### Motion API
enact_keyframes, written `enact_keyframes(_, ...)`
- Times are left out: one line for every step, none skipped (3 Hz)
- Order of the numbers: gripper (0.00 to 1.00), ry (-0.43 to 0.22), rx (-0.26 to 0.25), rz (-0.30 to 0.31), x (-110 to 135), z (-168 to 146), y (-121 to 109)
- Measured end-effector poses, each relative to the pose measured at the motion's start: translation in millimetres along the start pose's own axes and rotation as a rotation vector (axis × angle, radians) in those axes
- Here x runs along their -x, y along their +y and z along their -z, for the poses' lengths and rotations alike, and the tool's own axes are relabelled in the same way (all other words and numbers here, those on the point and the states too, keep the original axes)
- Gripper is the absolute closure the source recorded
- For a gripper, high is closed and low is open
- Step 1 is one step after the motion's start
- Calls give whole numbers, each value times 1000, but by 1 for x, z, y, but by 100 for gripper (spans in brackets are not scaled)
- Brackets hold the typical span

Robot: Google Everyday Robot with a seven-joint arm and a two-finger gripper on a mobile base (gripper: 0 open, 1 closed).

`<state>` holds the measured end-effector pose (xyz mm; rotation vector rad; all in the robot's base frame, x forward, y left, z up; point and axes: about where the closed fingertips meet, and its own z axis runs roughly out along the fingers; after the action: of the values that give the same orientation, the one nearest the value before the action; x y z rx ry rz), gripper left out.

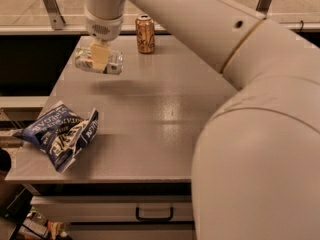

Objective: Place 7up can upright

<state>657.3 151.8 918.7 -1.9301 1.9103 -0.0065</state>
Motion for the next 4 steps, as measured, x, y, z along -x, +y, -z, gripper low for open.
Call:
enact_keyframes(100, -169, -42, 16, -3, 10, -16)
enact_keyframes(100, -308, -73, 33, -4, 17, -28)
enact_keyframes(100, -427, -93, 48, -4, 20, -35)
enact_keyframes(100, -519, -117, 46, -4, 20, -34)
